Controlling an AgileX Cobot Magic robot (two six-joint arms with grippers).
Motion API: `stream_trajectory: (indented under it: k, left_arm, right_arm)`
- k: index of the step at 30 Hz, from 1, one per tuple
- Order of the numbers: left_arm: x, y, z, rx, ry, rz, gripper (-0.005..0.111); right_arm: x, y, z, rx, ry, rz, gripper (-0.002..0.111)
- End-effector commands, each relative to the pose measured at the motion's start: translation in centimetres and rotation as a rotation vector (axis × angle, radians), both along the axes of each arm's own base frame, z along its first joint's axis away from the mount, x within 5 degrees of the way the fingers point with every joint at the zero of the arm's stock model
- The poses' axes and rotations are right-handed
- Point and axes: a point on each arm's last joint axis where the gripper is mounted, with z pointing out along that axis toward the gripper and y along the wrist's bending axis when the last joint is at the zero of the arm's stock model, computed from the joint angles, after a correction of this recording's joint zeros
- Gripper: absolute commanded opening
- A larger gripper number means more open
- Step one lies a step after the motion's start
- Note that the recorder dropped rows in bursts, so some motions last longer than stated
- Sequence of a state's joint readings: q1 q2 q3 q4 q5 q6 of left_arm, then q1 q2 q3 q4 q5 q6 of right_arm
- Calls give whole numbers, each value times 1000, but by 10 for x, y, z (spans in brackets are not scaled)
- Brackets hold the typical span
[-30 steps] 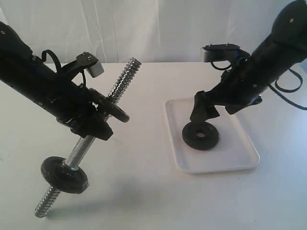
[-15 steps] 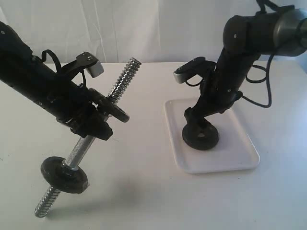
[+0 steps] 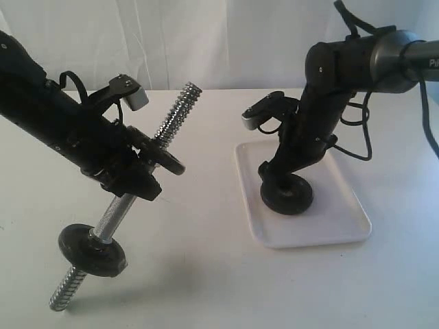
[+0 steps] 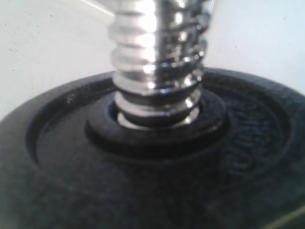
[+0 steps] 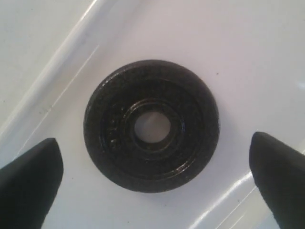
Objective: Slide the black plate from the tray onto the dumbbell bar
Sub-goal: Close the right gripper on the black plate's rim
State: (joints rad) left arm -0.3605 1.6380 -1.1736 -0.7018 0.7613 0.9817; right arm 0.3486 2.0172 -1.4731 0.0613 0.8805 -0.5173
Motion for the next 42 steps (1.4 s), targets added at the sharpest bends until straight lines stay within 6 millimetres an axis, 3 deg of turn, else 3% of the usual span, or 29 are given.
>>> stream_trajectory:
  k: [1, 15, 22, 42]
  left_arm:
    - [-8, -7, 35, -177, 9, 45, 0]
    - [-8, -7, 35, -177, 9, 45, 0]
    - [-9, -7, 35, -177, 12, 42, 0]
    - [-9, -7, 35, -177, 10, 44, 0]
  right_arm:
    - [3, 1, 2, 9, -34, -6, 105]
    - [4, 4, 2, 45, -38, -24, 105]
    - [5, 4, -22, 22, 25, -21, 105]
    - [8, 4, -38, -3, 44, -9, 105]
